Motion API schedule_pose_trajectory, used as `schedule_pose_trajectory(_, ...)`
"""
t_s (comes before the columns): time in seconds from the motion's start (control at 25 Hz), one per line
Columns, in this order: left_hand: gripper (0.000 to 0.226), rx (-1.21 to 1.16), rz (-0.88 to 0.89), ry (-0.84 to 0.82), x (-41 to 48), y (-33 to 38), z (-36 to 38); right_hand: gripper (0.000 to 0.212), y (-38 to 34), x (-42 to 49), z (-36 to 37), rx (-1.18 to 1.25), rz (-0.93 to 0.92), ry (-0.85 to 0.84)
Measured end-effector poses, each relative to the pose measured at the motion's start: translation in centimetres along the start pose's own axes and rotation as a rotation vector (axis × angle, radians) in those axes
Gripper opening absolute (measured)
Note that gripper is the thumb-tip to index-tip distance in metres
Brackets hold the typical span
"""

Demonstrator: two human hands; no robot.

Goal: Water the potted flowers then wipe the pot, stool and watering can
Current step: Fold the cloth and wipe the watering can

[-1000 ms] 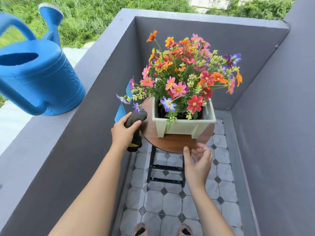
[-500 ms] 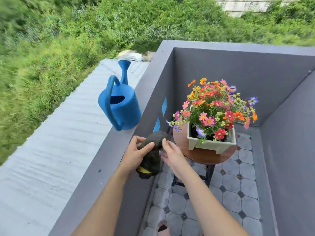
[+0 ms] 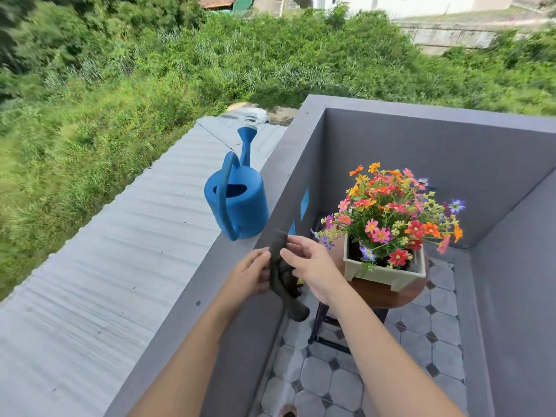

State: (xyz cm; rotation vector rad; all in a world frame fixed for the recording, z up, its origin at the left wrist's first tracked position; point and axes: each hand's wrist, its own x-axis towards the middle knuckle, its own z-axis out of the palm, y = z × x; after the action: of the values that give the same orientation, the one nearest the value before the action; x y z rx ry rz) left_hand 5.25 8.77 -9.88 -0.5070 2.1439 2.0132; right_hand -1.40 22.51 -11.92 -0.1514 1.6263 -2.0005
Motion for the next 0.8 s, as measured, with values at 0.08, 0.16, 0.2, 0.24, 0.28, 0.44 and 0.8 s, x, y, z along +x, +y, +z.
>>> schedule_pose_trajectory(0.08, 0.034, 0.040, 0.026, -0.025, -0.2, -0.1, -0.4, 0.027, -0.4, -0.5, -0.1, 0.049, 0.035, -0.076)
schedule_pose_trajectory(0.16, 0.030, 0.058, 0.060, 0.008, -0.4, -0.3, -0.6, 0.029, -0.9, -0.9, -0.2, 0.092, 0.040, -0.123)
schedule_pose_trajectory(0.2, 0.019, 0.043, 0.074, 0.051, -0.7, -0.2, -0.6, 0.030, -1.2, -0.9, -0.4, 0.115, 0.039, -0.123)
schedule_pose_trajectory(0.24, 0.014, 0.043, 0.085, 0.094, -1.0, -0.1, -0.8, 0.030, -1.5, -0.9, -0.6, 0.129, 0.032, -0.108)
schedule_pose_trajectory(0.28, 0.016, 0.053, 0.110, 0.140, -1.3, 0.2, -1.2, 0.030, -2.0, -0.7, -0.8, 0.119, 0.013, -0.078)
schedule_pose_trajectory(0.44, 0.020, 0.259, 0.251, 0.224, -2.4, 3.2, -3.1, 0.023, -5.0, -0.2, -0.8, -0.438, -0.133, -0.076)
schedule_pose_trajectory(0.8, 0.031, 0.368, 0.332, 0.357, 3.8, 13.7, -11.6, 0.028, -14.9, 6.6, 5.2, -0.593, -0.327, -0.029)
